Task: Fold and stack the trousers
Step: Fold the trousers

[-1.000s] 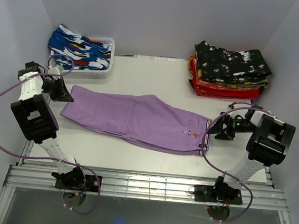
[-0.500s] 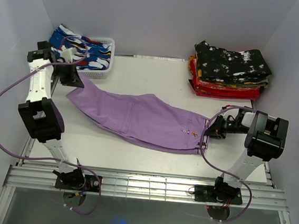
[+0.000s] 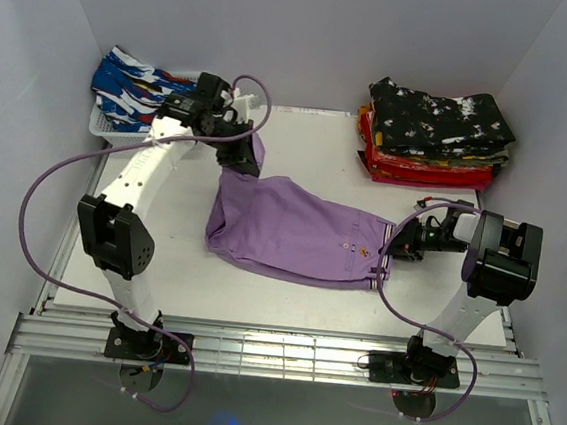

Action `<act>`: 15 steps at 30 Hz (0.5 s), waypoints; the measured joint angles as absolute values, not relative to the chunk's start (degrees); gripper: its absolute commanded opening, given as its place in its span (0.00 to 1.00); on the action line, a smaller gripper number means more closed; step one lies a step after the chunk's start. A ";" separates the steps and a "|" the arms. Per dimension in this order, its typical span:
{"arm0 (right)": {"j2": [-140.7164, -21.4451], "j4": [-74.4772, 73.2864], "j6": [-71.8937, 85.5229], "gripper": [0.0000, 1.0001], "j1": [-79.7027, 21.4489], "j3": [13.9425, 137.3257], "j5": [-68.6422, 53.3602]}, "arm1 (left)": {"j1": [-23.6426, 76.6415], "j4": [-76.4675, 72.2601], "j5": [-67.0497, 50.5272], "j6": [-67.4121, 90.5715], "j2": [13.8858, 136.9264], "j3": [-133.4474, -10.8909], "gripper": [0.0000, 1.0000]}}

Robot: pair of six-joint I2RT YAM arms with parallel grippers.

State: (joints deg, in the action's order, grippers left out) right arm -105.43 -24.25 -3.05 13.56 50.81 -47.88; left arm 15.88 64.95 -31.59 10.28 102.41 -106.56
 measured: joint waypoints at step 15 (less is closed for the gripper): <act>-105.25 -20.91 -0.49 0.08 11.86 50.24 -48.14 | 41.52 48.01 -21.32 32.34 113.36 -101.56 0.00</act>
